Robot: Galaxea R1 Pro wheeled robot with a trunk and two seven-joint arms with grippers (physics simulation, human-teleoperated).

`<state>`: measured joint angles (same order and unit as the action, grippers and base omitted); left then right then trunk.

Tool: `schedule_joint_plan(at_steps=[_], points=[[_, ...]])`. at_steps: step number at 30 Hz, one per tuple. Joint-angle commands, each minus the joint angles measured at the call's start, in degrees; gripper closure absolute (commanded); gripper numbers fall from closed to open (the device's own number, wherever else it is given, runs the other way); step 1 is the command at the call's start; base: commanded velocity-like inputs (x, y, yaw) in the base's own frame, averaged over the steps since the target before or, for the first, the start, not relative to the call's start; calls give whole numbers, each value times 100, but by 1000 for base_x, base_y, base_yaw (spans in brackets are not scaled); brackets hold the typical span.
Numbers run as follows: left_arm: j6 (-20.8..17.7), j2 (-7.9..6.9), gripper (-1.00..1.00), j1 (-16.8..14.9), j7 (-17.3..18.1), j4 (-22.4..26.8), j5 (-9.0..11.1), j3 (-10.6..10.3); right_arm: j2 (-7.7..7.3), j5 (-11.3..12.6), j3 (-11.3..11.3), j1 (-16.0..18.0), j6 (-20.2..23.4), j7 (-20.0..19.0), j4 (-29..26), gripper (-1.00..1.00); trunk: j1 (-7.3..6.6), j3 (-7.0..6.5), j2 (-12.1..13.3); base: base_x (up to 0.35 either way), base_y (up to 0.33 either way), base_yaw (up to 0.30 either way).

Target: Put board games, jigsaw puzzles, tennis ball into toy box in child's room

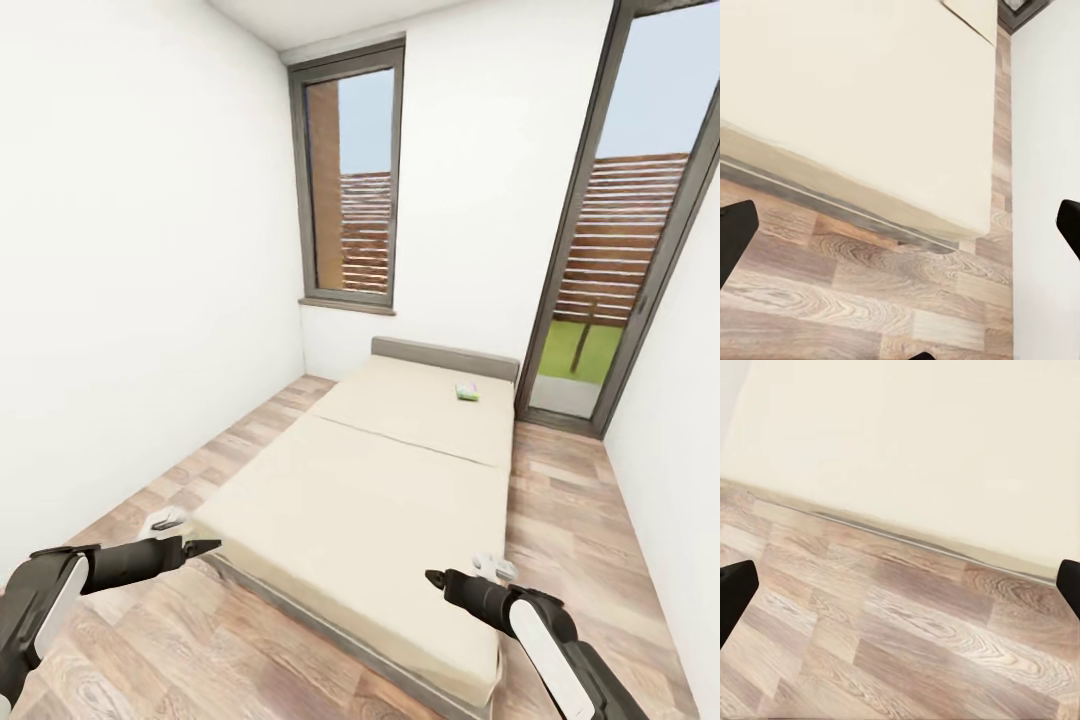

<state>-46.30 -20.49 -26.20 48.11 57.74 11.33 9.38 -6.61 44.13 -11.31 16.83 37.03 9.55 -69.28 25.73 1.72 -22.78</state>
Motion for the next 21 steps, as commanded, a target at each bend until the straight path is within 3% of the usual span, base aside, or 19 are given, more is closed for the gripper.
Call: schedule_joint_plan(at_steps=[1, 9, 21], points=[[-29, 1, -100, -7, 14, 1, 6, 4, -7, 60, -13, 4, 6, 56, -5, -100, 6, 14, -13, 172, -248, 291], [-37, 1, -100, -7, 14, 1, 5, 4, -7, 60, -12, 4, 6, 56, 2, -100, 6, 14, -13, 154, -256, 291], [-38, 1, -100, -7, 14, 1, 8, 3, -7, 60, -12, 4, 6, 56, 34, -100, 6, 14, -13, 19, -284, 291]])
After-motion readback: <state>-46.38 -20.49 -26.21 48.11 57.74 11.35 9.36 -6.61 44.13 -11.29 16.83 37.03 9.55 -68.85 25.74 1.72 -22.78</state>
